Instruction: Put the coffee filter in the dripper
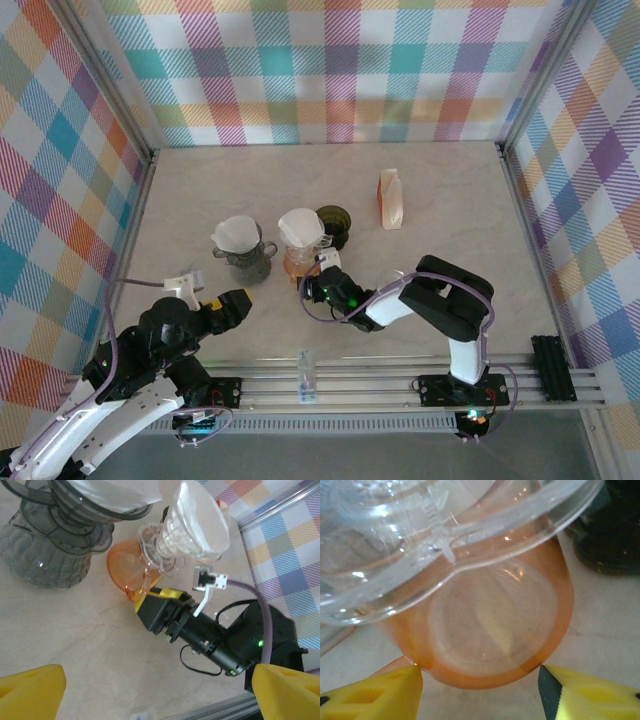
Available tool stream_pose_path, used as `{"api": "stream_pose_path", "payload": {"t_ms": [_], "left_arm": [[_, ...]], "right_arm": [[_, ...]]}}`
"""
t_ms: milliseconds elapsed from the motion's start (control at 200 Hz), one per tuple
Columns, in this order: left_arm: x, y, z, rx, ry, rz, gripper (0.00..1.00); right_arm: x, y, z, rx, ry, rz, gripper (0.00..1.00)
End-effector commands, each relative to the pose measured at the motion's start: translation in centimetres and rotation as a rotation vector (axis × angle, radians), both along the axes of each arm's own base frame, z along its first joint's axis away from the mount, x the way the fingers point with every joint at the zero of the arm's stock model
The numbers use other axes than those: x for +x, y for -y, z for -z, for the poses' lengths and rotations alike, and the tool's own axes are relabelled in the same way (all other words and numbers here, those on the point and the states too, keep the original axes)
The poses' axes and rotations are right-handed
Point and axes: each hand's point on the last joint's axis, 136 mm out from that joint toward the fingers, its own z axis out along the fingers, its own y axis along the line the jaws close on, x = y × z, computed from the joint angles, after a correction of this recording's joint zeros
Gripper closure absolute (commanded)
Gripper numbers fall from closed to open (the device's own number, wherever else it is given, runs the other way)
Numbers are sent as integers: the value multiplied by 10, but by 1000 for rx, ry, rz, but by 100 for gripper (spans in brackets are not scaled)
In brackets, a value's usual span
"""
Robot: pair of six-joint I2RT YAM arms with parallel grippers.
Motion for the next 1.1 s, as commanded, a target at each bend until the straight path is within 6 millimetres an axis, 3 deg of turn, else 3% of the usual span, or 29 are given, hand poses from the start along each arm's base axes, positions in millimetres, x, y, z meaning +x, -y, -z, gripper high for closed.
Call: {"api": "stream_pose_path", "payload": {"t_ms": [0,115,255,495,705,830,945,1095], "left_arm": [[0,-1,9,-1,-18,-10,4],[-1,1,14,-2,-32,-7,4],[-1,3,21,-4,-44,-3,4],[3,11,34,-1,-60,14,4],[7,21,47,-8,-75,32,3],[9,26,55,-2,-89,38,2],[11,30,59,5,-95,50,1],[11,33,64,4,-101,59,0]], "right_arm": [[14,-7,0,10,-6,-5,36],[19,-10,-1,15,-12,-6,36],[11,-7,-1,31,-43,-20,36],[-38,-2,-3,2,-111,-81,35],[-71,15,-36,-23,-145,-88,34],[-78,37,-72,-40,-144,-57,34],[-75,78,-105,-100,-126,35,31],[-63,143,-118,-138,-214,167,29]]}}
